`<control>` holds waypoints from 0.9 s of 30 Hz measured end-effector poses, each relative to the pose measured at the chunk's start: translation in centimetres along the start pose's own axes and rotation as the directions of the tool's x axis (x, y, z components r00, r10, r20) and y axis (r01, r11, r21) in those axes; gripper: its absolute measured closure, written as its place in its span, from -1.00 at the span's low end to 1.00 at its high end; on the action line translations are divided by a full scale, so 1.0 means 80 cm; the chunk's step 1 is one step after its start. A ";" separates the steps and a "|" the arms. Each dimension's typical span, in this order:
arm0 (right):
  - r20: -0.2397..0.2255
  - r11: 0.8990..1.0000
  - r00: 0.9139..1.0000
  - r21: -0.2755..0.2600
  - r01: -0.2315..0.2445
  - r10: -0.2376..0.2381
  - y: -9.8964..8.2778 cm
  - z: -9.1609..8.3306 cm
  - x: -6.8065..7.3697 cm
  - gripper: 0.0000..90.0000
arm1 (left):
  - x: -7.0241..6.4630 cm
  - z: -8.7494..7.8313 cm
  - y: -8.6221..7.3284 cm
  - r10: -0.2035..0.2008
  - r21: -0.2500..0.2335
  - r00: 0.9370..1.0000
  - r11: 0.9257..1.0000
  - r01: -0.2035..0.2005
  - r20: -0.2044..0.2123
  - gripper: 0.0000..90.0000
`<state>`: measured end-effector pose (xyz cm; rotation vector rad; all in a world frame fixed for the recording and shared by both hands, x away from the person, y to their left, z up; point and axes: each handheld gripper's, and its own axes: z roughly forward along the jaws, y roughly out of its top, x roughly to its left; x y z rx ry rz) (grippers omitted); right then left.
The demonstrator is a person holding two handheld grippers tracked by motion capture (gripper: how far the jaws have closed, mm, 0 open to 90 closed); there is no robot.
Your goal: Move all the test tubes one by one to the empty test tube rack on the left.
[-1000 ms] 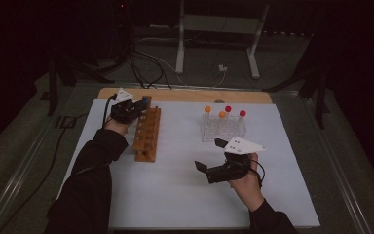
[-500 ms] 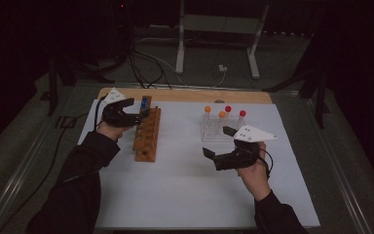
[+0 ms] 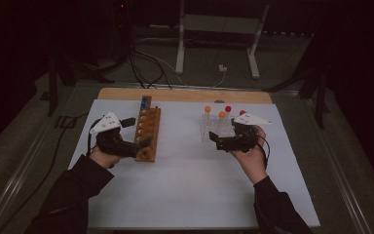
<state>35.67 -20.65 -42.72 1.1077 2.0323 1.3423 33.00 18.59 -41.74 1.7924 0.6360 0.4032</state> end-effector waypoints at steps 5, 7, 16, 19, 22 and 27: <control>0.055 0.999 0.998 0.031 -0.022 0.020 -0.007 0.025 -0.014 -0.86 | -0.023 -0.009 -0.015 0.018 0.001 0.999 1.000 -0.018 0.027 -0.94; 0.069 0.999 0.997 0.039 -0.029 0.026 -0.009 0.033 -0.019 -0.79 | -0.030 -0.010 -0.021 0.025 0.008 0.999 1.000 -0.026 0.033 -0.94; 0.148 0.993 0.988 0.100 -0.062 0.047 -0.013 0.061 -0.035 -0.19 | -0.035 -0.011 -0.035 0.015 0.009 0.999 1.000 -0.015 0.044 -0.94; 0.180 0.989 0.982 0.126 -0.076 0.053 -0.013 0.070 -0.040 0.00 | -0.035 -0.012 -0.035 0.015 0.003 0.999 1.000 -0.015 0.042 -0.94; 0.202 0.984 0.977 0.146 -0.098 0.067 -0.013 0.079 -0.043 0.08 | -0.035 -0.013 -0.036 0.014 0.003 0.999 1.000 -0.014 0.044 -0.94; 0.228 0.982 0.971 0.159 -0.104 0.066 -0.011 0.088 -0.044 0.23 | -0.035 -0.013 -0.038 0.013 0.008 0.999 1.000 -0.013 0.041 -0.94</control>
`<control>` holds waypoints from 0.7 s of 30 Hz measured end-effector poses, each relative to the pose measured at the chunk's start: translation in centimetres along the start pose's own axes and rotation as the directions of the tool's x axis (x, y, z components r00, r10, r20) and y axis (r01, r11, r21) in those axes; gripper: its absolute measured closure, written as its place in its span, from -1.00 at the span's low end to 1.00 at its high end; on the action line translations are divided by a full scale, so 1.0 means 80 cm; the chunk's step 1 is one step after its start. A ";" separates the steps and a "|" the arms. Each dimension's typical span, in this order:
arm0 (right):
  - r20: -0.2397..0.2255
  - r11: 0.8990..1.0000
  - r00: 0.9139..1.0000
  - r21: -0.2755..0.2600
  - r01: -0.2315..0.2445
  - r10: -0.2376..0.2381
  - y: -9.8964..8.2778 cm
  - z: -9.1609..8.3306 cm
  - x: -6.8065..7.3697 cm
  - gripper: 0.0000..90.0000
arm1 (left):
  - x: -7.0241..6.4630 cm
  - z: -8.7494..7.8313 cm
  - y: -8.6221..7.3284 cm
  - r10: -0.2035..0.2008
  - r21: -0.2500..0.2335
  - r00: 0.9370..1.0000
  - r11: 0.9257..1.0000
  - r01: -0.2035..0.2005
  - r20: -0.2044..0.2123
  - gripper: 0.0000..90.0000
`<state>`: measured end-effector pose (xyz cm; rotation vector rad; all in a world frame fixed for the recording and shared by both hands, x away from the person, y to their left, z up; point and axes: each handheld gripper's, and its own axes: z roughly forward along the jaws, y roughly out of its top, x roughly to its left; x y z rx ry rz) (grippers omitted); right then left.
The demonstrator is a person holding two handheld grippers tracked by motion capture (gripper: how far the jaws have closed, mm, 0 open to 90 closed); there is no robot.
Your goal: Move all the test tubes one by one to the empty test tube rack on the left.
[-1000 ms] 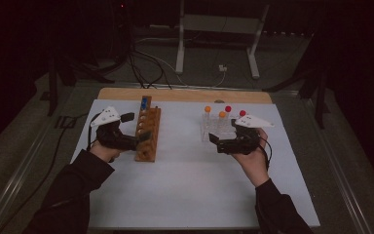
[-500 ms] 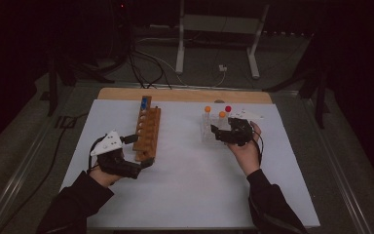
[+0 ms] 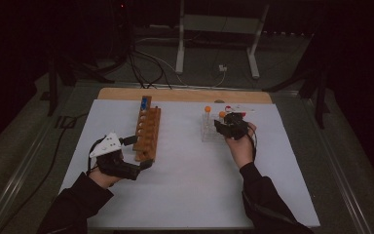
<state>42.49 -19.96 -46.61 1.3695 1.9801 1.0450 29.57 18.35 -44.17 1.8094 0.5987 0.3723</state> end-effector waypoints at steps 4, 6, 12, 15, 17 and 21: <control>0.011 1.000 1.000 0.005 -0.011 0.011 0.002 0.005 -0.002 0.34 | 0.000 0.001 -0.001 0.001 0.002 1.000 1.000 -0.001 0.003 -0.94; 0.017 1.000 1.000 0.012 -0.009 0.009 0.002 0.007 -0.002 0.45 | 0.001 0.002 -0.002 0.001 0.006 1.000 1.000 -0.001 0.001 -0.94; 0.029 1.000 1.000 0.016 -0.009 0.009 0.003 0.009 -0.004 0.65 | 0.000 0.003 -0.003 0.000 0.009 1.000 1.000 0.000 0.003 -0.94; 0.027 1.000 1.000 0.007 -0.012 0.012 0.004 0.006 -0.005 0.66 | 0.001 0.004 -0.003 0.000 0.013 1.000 1.000 0.000 0.005 -0.94; 0.033 1.000 0.999 -0.002 -0.004 0.004 0.007 0.002 -0.004 0.66 | 0.001 0.004 -0.003 0.003 0.015 1.000 1.000 -0.003 0.005 -0.94; 0.041 1.000 0.999 -0.021 0.019 -0.018 0.016 -0.008 -0.001 0.66 | 0.000 0.004 -0.001 0.003 0.017 1.000 1.000 -0.003 0.010 -0.94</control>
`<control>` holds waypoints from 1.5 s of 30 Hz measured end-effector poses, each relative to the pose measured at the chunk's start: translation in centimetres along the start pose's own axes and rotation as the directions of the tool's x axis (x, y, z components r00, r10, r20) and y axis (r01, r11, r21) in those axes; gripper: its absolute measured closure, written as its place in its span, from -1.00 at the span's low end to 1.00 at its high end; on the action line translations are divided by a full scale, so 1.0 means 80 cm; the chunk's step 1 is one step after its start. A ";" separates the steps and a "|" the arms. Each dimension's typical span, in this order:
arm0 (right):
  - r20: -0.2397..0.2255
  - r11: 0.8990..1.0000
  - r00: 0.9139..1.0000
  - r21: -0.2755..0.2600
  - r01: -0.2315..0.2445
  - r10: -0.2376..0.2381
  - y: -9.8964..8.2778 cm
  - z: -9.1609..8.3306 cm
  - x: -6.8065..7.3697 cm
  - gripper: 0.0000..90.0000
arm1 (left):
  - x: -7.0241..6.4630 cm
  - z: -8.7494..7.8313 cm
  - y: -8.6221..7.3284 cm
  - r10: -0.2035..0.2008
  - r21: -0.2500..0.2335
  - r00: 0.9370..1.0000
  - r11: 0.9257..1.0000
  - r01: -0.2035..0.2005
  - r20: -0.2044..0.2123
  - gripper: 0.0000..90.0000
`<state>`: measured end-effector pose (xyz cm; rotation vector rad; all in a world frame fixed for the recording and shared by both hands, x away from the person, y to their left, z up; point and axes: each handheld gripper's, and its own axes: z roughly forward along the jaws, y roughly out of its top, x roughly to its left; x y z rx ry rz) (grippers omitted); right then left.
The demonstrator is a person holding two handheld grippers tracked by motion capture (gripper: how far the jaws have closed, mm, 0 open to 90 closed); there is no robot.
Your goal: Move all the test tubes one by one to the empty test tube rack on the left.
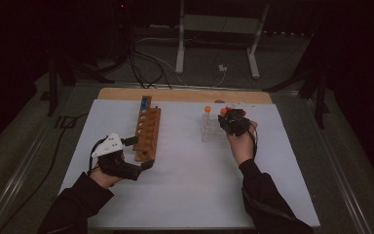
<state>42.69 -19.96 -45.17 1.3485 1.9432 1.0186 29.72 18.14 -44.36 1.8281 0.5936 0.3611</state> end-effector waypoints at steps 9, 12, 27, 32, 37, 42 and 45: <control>-0.005 0.998 0.999 -0.046 0.036 -0.037 0.022 -0.032 0.002 0.66 | -0.002 0.000 0.006 -0.001 0.001 1.000 1.000 0.001 0.015 -0.94; -0.019 0.997 0.999 -0.054 0.047 -0.048 0.025 -0.042 0.003 0.66 | -0.002 0.002 0.007 -0.004 0.007 1.000 1.000 0.004 0.023 -0.94; -0.130 0.990 0.982 -0.044 0.133 -0.138 0.004 -0.088 0.027 0.66 | -0.010 0.018 0.016 0.006 0.041 0.998 0.999 -0.009 0.067 -0.94; -0.176 0.987 0.971 -0.041 0.158 -0.163 -0.010 -0.099 0.040 0.66 | -0.014 0.024 0.019 0.012 0.045 0.997 0.999 -0.016 0.082 -0.94; -0.225 0.983 0.957 -0.041 0.177 -0.182 -0.023 -0.107 0.053 0.66 | -0.019 0.031 0.023 0.021 0.052 0.995 0.998 -0.026 0.099 -0.94; -0.269 0.983 0.946 -0.031 0.181 -0.182 -0.035 -0.113 0.063 0.66 | -0.023 0.036 0.027 0.030 0.054 0.993 0.998 -0.036 0.113 -0.94; -0.293 0.982 0.938 -0.024 0.187 -0.186 -0.043 -0.115 0.070 0.66 | -0.026 0.039 0.028 0.033 0.054 0.992 0.998 -0.040 0.122 -0.94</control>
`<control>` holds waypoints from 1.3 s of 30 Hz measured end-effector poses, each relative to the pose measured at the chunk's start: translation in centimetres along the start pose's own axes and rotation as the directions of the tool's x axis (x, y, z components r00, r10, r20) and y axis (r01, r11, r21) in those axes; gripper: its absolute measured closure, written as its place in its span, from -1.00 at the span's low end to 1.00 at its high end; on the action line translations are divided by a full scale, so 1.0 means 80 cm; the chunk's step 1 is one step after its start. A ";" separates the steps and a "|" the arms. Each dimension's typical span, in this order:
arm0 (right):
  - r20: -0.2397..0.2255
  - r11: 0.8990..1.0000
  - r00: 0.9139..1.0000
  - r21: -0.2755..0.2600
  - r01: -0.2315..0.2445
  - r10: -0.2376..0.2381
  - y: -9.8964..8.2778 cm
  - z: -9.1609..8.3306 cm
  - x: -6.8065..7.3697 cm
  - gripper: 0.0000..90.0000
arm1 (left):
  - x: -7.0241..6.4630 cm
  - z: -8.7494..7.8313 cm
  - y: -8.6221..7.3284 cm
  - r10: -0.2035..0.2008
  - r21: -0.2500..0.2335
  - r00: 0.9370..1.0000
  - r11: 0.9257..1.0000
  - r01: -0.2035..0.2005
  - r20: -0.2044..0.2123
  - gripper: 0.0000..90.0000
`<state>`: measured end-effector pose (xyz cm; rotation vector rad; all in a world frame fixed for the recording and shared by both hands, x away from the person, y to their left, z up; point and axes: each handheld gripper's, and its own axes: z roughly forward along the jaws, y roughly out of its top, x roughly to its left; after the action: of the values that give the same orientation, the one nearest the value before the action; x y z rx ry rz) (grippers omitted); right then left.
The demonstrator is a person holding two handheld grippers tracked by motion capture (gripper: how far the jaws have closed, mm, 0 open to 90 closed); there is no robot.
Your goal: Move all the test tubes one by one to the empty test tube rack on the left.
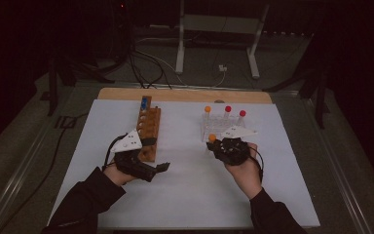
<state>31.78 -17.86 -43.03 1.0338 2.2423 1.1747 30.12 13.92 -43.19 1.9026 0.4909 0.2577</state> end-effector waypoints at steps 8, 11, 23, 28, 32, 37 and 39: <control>-0.067 1.000 0.998 0.019 0.021 -0.020 -0.016 0.002 0.025 0.66 | -0.008 0.010 0.006 0.019 -0.002 0.999 1.000 -0.019 0.027 -0.89; -0.092 0.999 0.995 0.022 0.030 -0.027 -0.019 0.003 0.034 0.66 | -0.012 0.017 0.010 0.029 0.000 0.999 1.000 -0.029 0.041 -0.85; -0.150 0.997 0.987 0.029 0.067 -0.062 -0.022 0.007 0.059 0.66 | -0.027 0.055 0.022 0.052 -0.009 0.995 0.999 -0.052 0.081 -0.46; -0.156 0.997 0.985 0.022 0.073 -0.069 -0.021 0.006 0.062 0.66 | -0.031 0.071 0.027 0.069 0.001 0.994 0.998 -0.069 0.088 -0.26; -0.156 0.997 0.985 0.016 0.074 -0.071 -0.020 0.004 0.062 0.66 | -0.031 0.079 0.029 0.072 0.004 0.992 0.997 -0.073 0.101 -0.09; -0.158 0.997 0.985 0.014 0.075 -0.072 -0.020 0.003 0.063 0.66 | -0.030 0.086 0.028 0.076 0.003 0.991 0.997 -0.077 0.106 0.18; -0.158 0.997 0.985 0.011 0.077 -0.075 -0.020 0.003 0.063 0.66 | -0.030 0.089 0.028 0.081 0.012 0.990 0.996 -0.083 0.111 0.26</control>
<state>28.02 -14.51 -44.50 0.8808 2.3942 1.2456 31.31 6.19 -43.69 1.9440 0.3415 0.2012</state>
